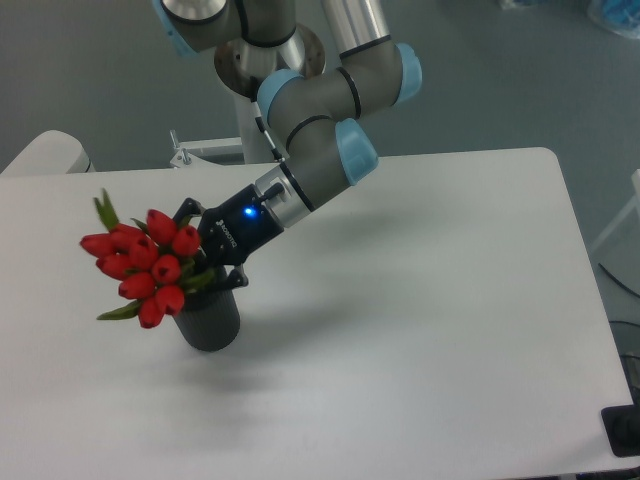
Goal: Insert the flowers into the vase
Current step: 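Open the gripper to release the tulips in the vase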
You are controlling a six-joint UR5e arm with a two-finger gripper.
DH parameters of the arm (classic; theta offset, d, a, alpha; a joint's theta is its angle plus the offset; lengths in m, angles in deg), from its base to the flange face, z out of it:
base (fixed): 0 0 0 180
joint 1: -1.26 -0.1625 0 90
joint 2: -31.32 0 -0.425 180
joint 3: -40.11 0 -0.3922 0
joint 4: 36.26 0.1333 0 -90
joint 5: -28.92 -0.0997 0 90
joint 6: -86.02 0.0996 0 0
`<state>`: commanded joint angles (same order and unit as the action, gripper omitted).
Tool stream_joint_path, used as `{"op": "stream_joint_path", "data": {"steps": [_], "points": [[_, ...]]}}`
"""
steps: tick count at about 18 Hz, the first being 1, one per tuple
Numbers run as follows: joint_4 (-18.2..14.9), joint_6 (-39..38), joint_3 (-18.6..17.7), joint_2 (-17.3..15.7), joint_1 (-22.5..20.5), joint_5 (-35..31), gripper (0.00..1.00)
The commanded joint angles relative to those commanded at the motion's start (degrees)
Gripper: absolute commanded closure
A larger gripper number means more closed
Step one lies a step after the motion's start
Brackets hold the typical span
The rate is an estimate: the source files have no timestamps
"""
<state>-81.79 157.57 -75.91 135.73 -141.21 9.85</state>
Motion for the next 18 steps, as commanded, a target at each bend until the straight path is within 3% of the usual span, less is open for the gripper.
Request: {"op": "stream_joint_path", "data": {"steps": [3,8,13,18], "points": [[0.09,0.26,-0.09,-0.09,-0.35,0.00,0.00],[0.26,0.88,-0.79,-0.79,-2.28,-0.17,0.00],[0.18,7.38,-4.48,-5.71,-7.11,-4.22,0.00],[0.18,7.91,-2.64,-6.77,-13.96,-4.31,0.00]]}}
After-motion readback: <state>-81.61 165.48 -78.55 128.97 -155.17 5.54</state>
